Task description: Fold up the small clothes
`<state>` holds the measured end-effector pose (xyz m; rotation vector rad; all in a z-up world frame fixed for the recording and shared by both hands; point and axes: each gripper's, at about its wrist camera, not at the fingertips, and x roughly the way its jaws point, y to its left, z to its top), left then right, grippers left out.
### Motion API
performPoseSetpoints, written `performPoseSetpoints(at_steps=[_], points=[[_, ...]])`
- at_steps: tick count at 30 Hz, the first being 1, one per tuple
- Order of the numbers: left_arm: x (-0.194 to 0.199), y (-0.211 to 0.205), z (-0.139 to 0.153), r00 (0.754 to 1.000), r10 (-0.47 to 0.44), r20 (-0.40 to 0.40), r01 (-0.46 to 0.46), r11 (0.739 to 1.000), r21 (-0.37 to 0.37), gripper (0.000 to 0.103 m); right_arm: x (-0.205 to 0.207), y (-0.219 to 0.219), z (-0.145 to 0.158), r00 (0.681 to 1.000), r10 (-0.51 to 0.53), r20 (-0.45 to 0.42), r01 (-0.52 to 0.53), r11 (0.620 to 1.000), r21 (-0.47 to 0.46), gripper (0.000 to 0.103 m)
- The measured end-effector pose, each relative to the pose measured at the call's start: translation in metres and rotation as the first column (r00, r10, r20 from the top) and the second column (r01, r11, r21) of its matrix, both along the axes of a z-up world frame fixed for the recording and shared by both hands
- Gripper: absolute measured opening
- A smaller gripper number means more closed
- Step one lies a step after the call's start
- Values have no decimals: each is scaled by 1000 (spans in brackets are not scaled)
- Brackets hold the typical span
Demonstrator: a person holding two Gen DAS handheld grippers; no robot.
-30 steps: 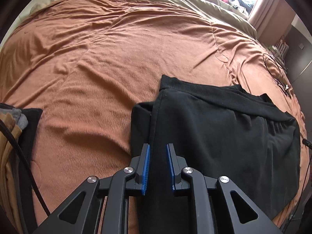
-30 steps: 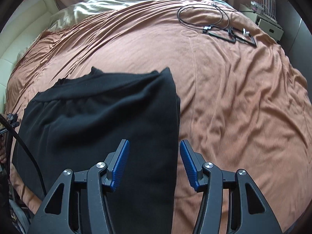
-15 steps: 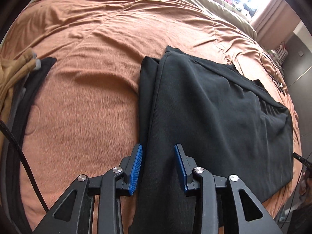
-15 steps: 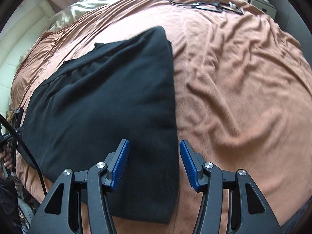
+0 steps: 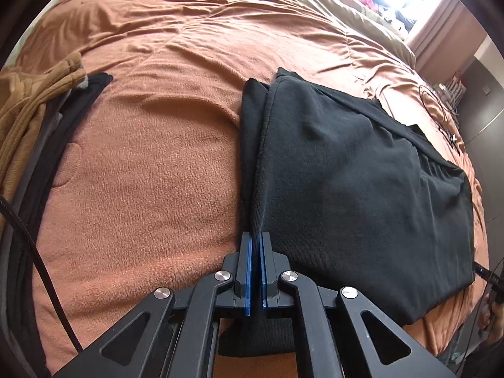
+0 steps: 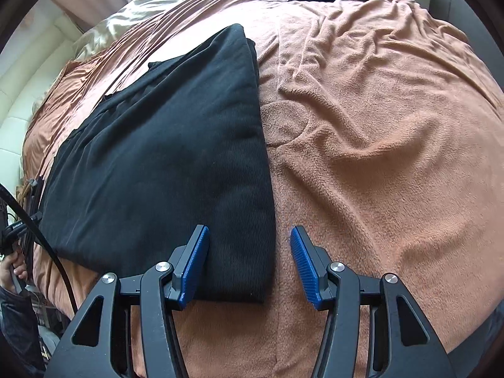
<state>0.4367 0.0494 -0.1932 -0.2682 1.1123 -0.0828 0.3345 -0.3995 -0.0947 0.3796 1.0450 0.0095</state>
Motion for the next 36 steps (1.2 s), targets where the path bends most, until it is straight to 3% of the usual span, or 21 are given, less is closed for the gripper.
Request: performPoseSetpoints(at_steps=[7, 14, 19, 25, 36], points=[[-15, 13, -9, 1000, 27, -8, -27, 999, -42, 4, -10, 1, -1, 1000, 3, 6, -4, 1000, 24, 52], [-23, 17, -7, 999, 51, -15, -53, 992, -117, 5, -23, -12, -10, 998, -55, 21, 51, 986, 161, 52], [-41, 25, 0, 997, 77, -9, -78, 986, -148, 13, -38, -26, -20, 992, -117, 37, 102, 953, 285, 52], [-59, 26, 1, 996, 90, -5, -89, 973, -211, 43, -58, -33, -33, 988, -135, 68, 90, 887, 454, 52], [-81, 24, -16, 992, 106, -67, -121, 947, -298, 47, -47, -41, -71, 972, -221, 77, 136, 800, 585, 52]])
